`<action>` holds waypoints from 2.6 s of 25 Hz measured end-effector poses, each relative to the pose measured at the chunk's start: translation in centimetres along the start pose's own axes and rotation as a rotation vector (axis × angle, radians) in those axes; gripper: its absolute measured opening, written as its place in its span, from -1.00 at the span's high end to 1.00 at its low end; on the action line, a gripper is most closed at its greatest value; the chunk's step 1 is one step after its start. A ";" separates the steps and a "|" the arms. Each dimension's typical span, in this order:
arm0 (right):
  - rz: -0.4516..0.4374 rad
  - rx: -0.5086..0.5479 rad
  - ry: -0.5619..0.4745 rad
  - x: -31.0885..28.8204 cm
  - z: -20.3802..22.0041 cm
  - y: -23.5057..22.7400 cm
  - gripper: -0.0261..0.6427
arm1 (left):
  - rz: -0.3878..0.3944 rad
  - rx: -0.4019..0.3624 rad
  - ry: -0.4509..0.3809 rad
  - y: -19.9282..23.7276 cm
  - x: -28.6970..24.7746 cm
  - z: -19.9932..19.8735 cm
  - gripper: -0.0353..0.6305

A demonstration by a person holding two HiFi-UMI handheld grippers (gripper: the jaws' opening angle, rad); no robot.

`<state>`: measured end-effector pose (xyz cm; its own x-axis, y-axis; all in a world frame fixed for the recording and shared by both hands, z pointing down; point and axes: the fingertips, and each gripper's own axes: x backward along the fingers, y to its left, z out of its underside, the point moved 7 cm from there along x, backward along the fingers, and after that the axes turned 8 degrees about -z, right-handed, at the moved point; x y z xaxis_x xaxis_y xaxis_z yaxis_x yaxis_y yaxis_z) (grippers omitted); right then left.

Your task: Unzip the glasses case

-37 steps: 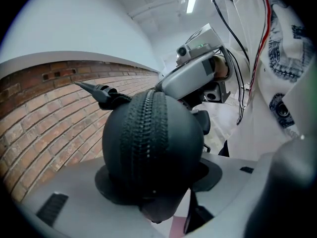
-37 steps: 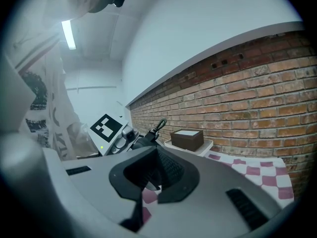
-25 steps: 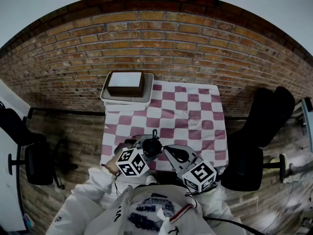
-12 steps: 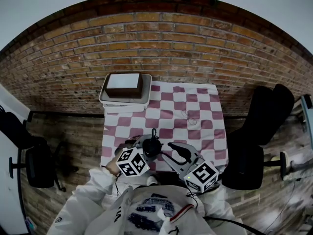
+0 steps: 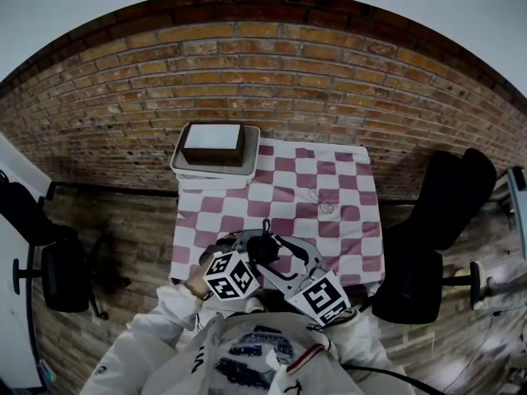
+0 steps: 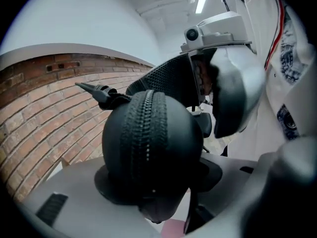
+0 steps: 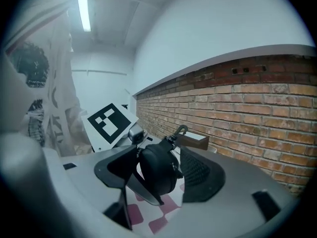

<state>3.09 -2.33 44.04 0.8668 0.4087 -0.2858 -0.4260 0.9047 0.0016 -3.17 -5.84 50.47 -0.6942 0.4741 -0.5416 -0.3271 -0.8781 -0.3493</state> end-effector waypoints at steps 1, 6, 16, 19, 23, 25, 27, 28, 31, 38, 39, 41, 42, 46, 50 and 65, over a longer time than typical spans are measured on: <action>0.003 0.004 0.003 -0.1 0.0 -0.1 0.13 | -0.001 0.002 0.000 0.0 0.0 0.0 0.13; -0.016 0.000 0.018 -1.0 0.1 -0.2 0.11 | 0.000 0.005 0.005 0.0 0.0 0.4 0.13; 0.025 0.053 0.071 -2.1 0.7 -0.6 0.10 | 0.002 -0.006 0.004 0.3 -0.4 0.2 0.13; 0.010 0.040 0.060 -2.0 0.6 -0.9 0.10 | 0.008 0.008 -0.009 0.5 -0.2 0.3 0.13; -0.021 -0.038 0.027 -1.7 0.7 -1.5 0.10 | 0.043 0.047 -0.032 0.6 0.0 0.4 0.13; -0.042 -0.076 0.001 -1.5 0.7 -1.8 0.10 | 0.063 0.073 -0.053 0.7 0.2 0.5 0.13; -0.062 -0.104 -0.024 -1.2 0.8 -2.2 0.10 | 0.076 0.096 -0.078 0.9 0.4 0.4 0.13; -0.070 -0.122 -0.036 -1.0 0.8 -2.4 0.10 | 0.083 0.109 -0.092 1.1 0.5 0.3 0.13; -0.094 -0.177 -0.073 -0.7 0.9 -2.9 0.10 | 0.103 0.148 -0.129 1.3 0.8 0.3 0.13; -0.130 -0.286 -0.152 -0.6 1.5 -3.5 0.11 | 0.146 0.224 -0.159 1.4 1.1 0.7 0.13; -0.130 -0.286 -0.153 -0.6 1.6 -3.5 0.11 | 0.147 0.228 -0.157 1.3 1.0 0.7 0.13; -0.123 -0.278 -0.153 -0.6 1.5 -3.5 0.11 | 0.153 0.243 -0.164 1.3 1.0 0.7 0.13; -0.120 -0.276 -0.155 -0.5 1.5 -3.4 0.11 | 0.156 0.255 -0.172 1.4 1.0 0.7 0.13; -0.121 -0.309 -0.177 -0.5 1.5 -3.4 0.12 | 0.171 0.287 -0.197 1.3 1.3 0.7 0.13; -0.140 -0.429 -0.240 0.1 2.0 -4.1 0.13 | 0.191 0.313 -0.224 1.4 1.6 0.7 0.12; -0.163 -0.550 -0.329 0.4 2.9 -4.1 0.13 | 0.191 0.331 -0.235 1.1 2.3 0.8 0.12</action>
<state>5.98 -5.47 46.73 0.9281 0.3662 0.0670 -0.2774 0.8003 -0.5317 -5.61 -5.71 49.43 -0.8767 0.3069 -0.3705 -0.3397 -0.9402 0.0249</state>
